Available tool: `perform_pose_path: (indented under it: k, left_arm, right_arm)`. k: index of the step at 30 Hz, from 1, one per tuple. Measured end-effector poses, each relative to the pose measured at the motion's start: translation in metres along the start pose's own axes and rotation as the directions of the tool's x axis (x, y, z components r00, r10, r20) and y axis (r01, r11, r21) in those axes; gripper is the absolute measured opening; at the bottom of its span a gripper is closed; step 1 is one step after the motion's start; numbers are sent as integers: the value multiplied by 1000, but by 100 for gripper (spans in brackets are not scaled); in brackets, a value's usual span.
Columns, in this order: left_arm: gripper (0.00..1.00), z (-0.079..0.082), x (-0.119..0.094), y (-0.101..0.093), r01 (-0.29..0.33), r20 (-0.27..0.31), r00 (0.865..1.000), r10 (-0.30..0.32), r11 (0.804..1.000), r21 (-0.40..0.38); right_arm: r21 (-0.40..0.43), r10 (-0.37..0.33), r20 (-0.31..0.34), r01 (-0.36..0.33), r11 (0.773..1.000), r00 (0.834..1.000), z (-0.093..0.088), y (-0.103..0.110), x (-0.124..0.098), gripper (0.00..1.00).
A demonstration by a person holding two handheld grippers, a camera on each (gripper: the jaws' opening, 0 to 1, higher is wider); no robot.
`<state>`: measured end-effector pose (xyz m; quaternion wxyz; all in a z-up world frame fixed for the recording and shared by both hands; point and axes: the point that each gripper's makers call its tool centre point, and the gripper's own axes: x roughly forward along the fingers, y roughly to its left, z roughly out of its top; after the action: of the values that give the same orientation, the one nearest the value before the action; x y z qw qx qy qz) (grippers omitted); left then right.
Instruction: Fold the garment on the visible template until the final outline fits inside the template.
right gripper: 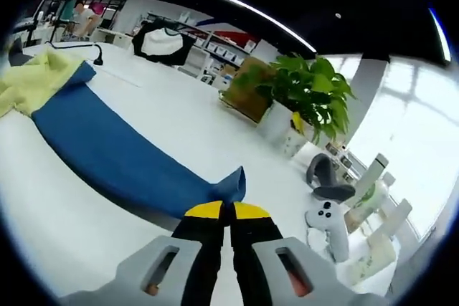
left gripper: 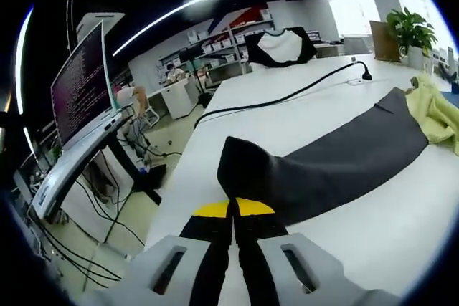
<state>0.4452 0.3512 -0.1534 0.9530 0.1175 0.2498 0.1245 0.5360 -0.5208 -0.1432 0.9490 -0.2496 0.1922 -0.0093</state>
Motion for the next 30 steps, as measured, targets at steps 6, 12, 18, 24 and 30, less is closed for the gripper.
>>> perform_pose_path:
  k: [6,12,18,24,30]
  left_arm:
    - [0,-5,1,5,-12,-17,1000,12,1000,13]
    - [0,-11,4,7,-13,-32,999,14,1000,24]
    - [0,-12,7,8,-11,-36,999,11,1000,21]
    - [0,-13,9,12,-12,-50,999,14,999,40]
    - [0,-17,13,10,-7,-66,998,9,1000,20]
  right_arm:
    - [-17,-23,-17,22,1000,1000,-11,-10,-2,0]
    - [-16,-38,-31,37,999,999,-22,-24,2,0]
    - [-71,-37,-59,33,997,998,-32,-29,4,0]
    - [-66,-35,-67,31,997,997,-36,-34,7,0]
    - [-83,-35,-76,29,996,997,-37,-35,9,0]
